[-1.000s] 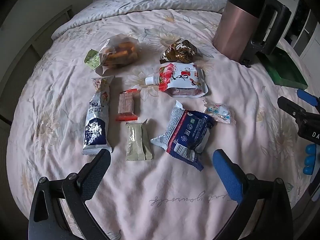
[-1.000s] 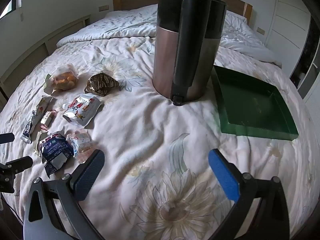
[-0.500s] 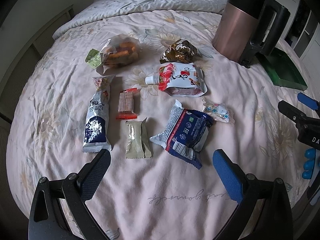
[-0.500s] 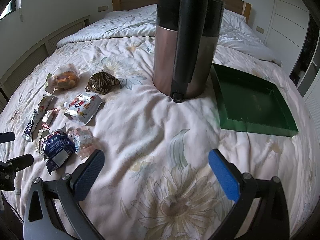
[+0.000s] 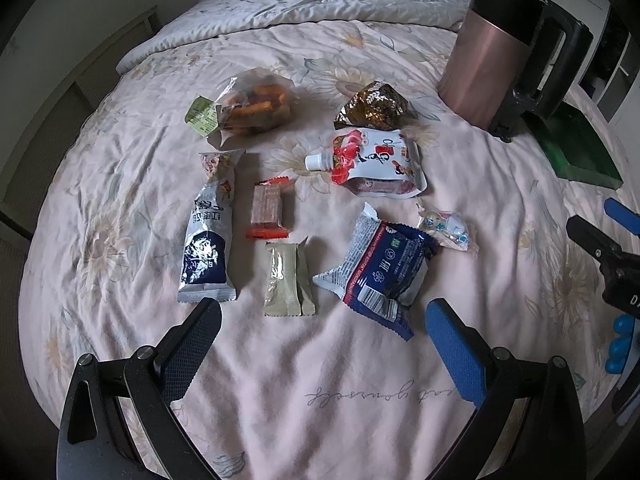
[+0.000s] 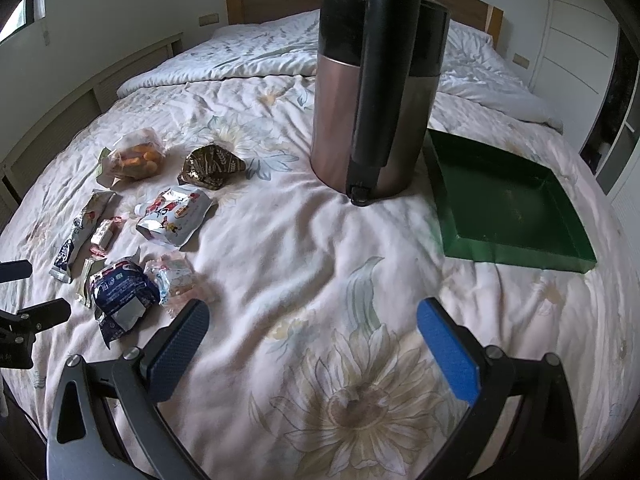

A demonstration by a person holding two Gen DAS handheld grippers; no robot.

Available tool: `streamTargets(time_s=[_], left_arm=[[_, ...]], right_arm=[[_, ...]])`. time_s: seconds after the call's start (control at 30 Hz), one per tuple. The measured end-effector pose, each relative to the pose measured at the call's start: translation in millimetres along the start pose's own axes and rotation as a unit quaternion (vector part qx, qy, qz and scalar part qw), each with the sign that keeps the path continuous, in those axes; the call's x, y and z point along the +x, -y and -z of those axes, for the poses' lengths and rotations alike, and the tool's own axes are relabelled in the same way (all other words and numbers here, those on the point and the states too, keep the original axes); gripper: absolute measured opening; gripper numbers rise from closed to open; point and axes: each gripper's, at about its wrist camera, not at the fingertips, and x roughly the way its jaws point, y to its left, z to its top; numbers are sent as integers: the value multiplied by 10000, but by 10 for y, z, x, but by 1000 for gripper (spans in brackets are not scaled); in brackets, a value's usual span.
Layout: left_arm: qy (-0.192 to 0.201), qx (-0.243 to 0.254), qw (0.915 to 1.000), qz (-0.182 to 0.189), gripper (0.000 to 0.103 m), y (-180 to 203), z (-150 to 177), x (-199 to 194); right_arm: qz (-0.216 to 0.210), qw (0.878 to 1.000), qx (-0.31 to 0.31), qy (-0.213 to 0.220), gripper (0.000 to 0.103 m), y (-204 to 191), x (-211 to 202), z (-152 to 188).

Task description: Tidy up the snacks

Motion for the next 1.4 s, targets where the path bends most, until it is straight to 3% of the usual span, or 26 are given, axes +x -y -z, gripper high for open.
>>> streamTargets(time_s=[1.4], left_arm=[[-95,64,9995,299,101,-6,-50,37]], right_arm=[[56,9999,47,-88,103,-66,2,80]])
